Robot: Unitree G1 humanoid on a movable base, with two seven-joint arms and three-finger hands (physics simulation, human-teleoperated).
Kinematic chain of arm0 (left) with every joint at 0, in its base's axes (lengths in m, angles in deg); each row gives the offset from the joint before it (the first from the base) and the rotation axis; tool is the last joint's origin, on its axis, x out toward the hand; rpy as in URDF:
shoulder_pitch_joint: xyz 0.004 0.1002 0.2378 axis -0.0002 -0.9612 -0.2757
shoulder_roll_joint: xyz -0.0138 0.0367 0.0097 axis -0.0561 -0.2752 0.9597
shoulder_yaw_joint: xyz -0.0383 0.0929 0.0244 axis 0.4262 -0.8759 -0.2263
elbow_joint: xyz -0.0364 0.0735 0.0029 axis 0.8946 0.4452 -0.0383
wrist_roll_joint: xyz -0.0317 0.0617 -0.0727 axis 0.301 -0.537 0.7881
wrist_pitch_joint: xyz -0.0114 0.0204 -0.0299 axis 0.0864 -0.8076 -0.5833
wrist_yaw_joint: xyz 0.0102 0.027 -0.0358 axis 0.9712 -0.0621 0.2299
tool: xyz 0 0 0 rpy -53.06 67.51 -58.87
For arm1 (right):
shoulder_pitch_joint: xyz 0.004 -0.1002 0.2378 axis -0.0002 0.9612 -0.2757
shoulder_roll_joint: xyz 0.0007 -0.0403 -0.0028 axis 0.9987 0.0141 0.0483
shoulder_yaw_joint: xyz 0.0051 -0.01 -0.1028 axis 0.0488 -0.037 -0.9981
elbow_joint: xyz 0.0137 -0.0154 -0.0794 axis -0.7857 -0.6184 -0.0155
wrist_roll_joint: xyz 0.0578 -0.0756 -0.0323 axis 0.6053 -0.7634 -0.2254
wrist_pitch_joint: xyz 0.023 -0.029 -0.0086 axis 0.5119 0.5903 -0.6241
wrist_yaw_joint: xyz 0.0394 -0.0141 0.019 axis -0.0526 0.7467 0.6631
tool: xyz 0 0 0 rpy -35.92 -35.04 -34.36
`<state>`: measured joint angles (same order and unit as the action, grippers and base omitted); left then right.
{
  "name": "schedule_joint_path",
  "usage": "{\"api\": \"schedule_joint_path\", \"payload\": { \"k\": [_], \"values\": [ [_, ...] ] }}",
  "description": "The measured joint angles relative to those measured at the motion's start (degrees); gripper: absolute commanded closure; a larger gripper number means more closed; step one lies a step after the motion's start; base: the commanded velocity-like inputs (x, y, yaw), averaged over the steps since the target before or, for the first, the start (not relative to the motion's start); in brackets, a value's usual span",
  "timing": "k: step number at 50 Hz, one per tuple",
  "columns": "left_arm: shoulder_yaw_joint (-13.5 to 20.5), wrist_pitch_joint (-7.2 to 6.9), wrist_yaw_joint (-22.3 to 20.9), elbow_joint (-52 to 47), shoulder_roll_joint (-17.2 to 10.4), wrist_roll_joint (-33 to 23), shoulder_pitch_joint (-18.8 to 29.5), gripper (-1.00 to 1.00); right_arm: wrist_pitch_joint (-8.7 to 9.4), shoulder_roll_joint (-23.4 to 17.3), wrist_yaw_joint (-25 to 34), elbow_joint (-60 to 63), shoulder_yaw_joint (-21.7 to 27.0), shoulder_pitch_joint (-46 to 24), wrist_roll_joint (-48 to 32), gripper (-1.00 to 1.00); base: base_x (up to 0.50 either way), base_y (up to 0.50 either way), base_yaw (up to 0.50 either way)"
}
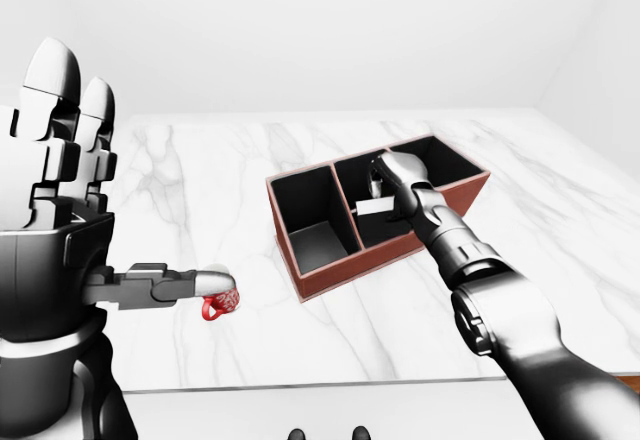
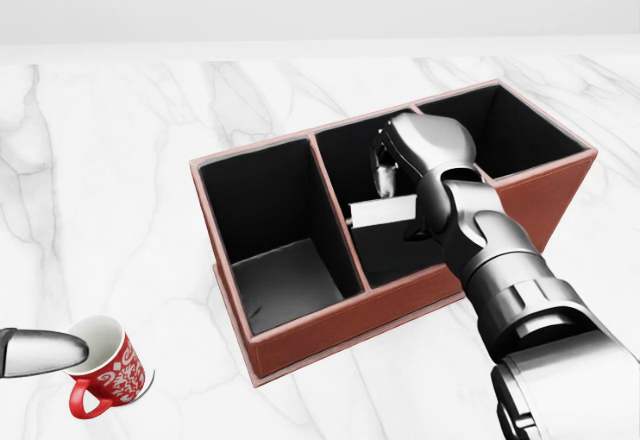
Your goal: Pick up the book and place it in the back compartment of the caddy.
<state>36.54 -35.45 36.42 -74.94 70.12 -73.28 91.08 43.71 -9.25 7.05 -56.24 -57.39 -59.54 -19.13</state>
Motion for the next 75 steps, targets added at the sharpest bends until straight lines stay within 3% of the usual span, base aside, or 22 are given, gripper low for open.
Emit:
{"api": "schedule_joint_path", "payload": {
  "k": [36,75],
  "values": [
    [-0.45,0.00,0.01,0.52,0.15,-0.29,-0.06,-0.95,0.00,0.58,-8.35,-2.62,-0.75,-2.24,-4.15,1.00,0.00,0.00,0.00],
    [-0.71,0.00,0.05,0.41,0.18,-0.42,0.06,-0.95,0.00,0.39,-13.02,-3.40,0.85,-1.10,-8.01,1.00,0.00,0.00,0.00]
  ]
}}
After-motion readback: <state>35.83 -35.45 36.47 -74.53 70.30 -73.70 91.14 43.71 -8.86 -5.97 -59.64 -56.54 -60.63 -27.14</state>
